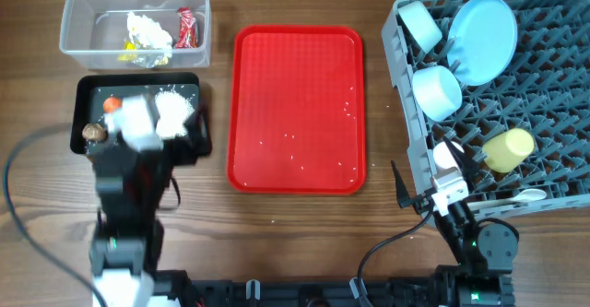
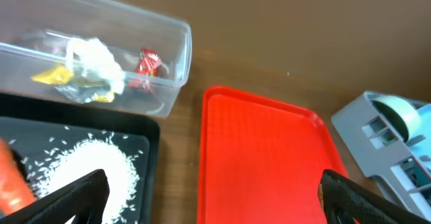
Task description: Sort waste into correct bins and load items into the dishwasher rack
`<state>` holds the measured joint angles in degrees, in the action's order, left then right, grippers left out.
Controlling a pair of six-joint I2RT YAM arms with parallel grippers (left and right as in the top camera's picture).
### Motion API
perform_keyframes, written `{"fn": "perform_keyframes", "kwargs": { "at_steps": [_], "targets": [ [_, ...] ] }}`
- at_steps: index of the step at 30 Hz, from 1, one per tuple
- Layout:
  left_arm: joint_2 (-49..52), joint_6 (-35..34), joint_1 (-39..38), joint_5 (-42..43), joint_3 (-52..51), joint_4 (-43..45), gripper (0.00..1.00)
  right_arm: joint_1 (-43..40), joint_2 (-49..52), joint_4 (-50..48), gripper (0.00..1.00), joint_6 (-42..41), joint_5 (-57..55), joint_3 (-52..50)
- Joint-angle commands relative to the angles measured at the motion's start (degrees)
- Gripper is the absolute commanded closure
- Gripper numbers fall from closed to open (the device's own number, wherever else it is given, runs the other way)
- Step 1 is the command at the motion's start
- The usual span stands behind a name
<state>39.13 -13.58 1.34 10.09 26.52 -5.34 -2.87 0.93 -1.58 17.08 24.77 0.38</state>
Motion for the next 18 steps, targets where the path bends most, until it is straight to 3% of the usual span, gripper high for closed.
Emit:
{"fn": "perform_keyframes", "kwargs": {
  "at_steps": [1, 8, 18],
  "targets": [
    [-11.2, 1.2, 1.5, 0.5, -10.0, 2.4, 0.00, 0.3, -0.7, -0.3, 0.00, 0.9, -0.6, -0.1],
    [-22.1, 1.1, 2.1, 0.8, -18.1, 4.6, 0.00, 0.3, -0.7, -0.3, 0.00, 0.9, -0.6, -0.1],
    [-28.7, 1.2, 3.1, 1.6, -18.8, 0.3, 0.00, 0.3, -0.7, -0.3, 0.00, 0.9, -0.6, -0.1]
  ]
}}
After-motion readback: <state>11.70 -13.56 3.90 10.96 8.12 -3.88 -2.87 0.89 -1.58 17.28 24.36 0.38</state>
